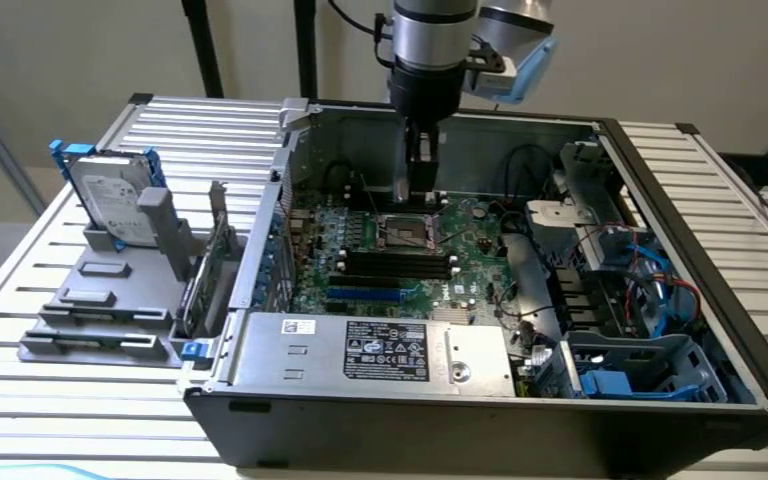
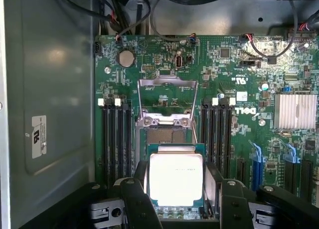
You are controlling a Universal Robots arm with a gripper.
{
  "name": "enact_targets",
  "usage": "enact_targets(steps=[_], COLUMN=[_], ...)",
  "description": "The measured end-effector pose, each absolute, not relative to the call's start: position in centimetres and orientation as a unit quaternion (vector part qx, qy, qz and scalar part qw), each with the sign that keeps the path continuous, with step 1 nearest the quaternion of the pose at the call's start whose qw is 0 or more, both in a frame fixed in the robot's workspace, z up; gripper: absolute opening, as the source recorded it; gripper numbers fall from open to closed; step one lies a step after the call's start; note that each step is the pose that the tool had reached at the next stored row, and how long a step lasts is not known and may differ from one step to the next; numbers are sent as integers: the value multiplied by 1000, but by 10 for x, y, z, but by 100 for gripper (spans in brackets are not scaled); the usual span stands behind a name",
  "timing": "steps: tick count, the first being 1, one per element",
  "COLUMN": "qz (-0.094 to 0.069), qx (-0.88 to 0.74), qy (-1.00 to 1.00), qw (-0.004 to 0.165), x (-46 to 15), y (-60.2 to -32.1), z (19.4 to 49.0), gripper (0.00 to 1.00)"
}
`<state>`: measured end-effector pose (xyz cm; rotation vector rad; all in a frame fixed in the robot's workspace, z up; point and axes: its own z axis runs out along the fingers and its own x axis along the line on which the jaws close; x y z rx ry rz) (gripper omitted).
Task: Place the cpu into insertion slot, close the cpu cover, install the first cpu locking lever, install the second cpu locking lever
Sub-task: 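Place the cpu into insertion slot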
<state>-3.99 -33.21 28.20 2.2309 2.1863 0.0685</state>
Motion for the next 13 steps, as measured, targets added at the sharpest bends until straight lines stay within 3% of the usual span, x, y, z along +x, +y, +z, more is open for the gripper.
enact_targets(steps=[13], qz=[22], qx=[714], qy=[700], qw=[9], x=[-40], y=[-331], z=[258], gripper=[54])
